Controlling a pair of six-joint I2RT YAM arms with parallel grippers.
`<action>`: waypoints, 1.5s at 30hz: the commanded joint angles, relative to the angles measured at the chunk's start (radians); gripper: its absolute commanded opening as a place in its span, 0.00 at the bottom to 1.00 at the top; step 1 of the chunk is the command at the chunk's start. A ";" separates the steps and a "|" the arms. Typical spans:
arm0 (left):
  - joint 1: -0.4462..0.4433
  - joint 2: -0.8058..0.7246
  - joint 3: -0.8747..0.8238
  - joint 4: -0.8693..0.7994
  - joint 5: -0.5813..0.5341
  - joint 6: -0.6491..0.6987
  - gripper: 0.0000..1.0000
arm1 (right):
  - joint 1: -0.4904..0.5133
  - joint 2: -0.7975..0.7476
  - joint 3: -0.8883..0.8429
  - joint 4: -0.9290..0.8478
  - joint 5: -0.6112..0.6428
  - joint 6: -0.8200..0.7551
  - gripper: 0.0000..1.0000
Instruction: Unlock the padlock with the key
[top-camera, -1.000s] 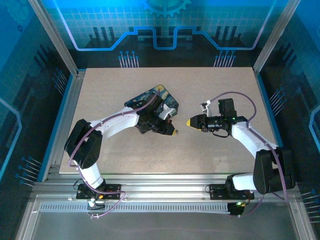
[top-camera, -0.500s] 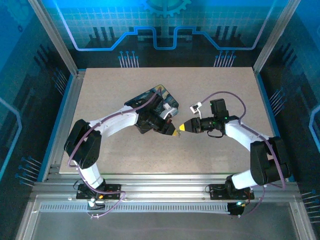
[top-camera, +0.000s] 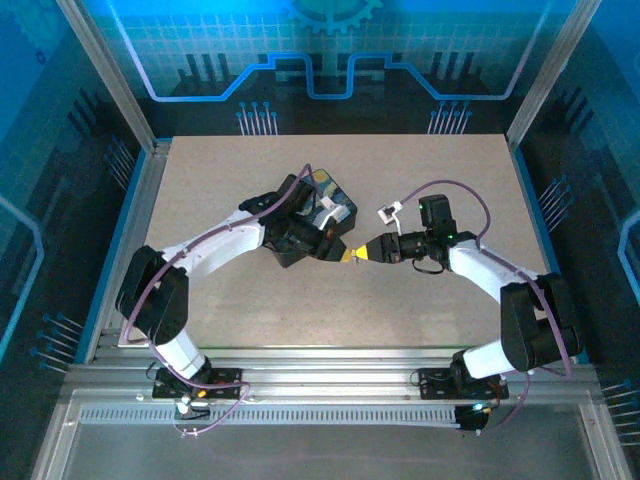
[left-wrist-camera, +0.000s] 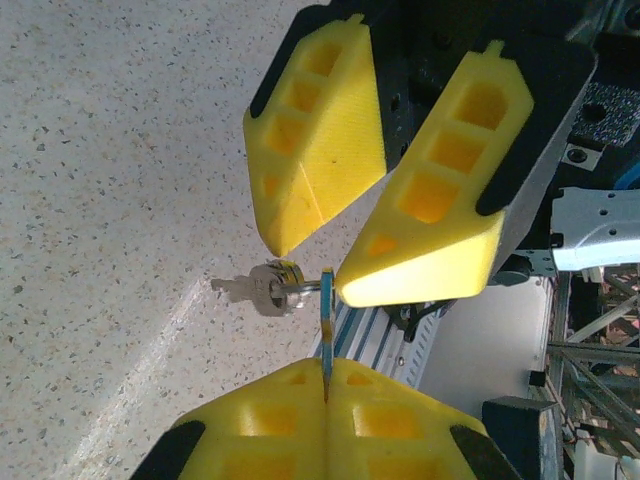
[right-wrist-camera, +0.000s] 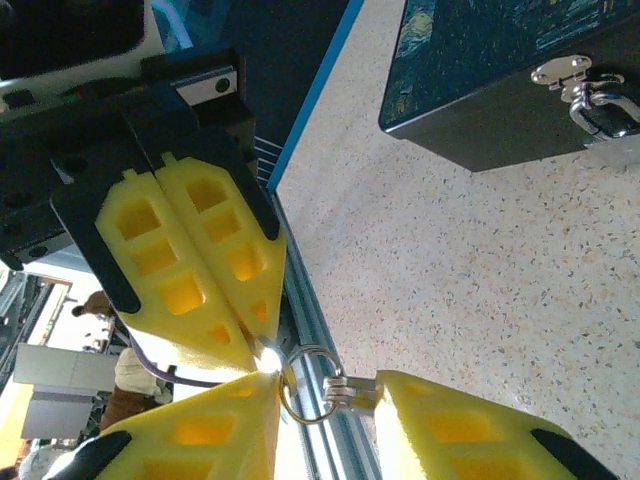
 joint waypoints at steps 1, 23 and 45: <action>0.003 -0.041 -0.009 -0.004 0.045 0.013 0.00 | 0.013 -0.031 -0.003 0.042 -0.016 0.018 0.32; 0.003 -0.058 -0.018 -0.002 0.047 0.017 0.00 | 0.068 -0.019 0.015 0.006 -0.024 0.007 0.18; 0.003 -0.055 -0.019 -0.003 0.042 0.014 0.00 | 0.074 -0.029 0.020 0.042 -0.022 0.034 0.18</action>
